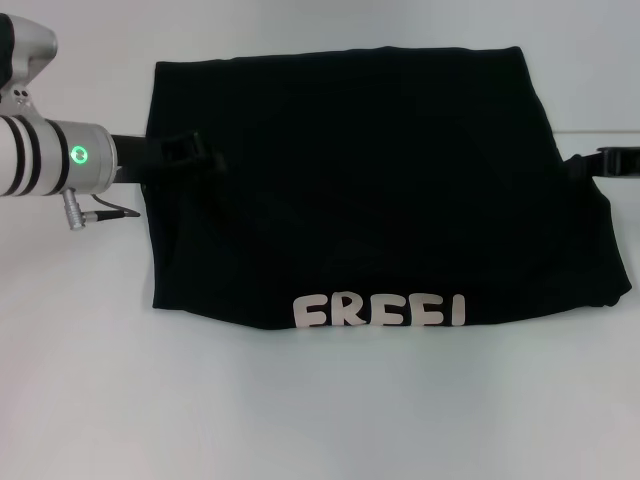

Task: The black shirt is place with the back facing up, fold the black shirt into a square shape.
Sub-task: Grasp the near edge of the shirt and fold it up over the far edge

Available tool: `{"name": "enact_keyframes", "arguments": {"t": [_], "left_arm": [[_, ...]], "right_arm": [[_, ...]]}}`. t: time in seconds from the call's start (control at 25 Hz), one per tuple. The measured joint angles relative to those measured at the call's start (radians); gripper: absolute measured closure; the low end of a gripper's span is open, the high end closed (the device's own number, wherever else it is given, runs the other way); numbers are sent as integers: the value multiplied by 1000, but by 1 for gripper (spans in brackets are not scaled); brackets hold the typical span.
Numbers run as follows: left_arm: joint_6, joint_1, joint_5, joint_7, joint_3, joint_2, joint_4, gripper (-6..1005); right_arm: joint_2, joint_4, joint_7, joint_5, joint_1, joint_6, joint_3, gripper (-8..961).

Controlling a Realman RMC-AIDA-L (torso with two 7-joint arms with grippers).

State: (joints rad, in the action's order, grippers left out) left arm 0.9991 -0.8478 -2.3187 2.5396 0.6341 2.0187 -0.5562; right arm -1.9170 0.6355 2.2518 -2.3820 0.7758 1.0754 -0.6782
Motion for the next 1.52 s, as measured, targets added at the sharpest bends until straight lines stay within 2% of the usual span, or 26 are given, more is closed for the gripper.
{"name": "enact_keyframes", "arguments": {"t": [0.2,0.56,0.8,1.12,1.32,1.52], "left_arm": [[-36,1,5,0,4,1,3,954],[-163,-14,22,29,-1,0,-14,950],[-247,-17,40,25,8,10,3,948],[-311,-19,38,-1,29,19,39,945],[-326,-22,41,1,43,24,35,943],[-328,-27,49,8,34,23,27,941]], "right_arm": [[-32,-1,4,-10,13,-110,-56,885],[-44,7,-5,-17,77,-255,-63,885],[-51,-41,-7,-22,103,-400,-142,886],[-91,-125,-9,-22,110,-609,-256,885],[-93,-121,-6,-19,114,-620,-261,885],[-80,-101,6,-13,114,-611,-239,886]]}}
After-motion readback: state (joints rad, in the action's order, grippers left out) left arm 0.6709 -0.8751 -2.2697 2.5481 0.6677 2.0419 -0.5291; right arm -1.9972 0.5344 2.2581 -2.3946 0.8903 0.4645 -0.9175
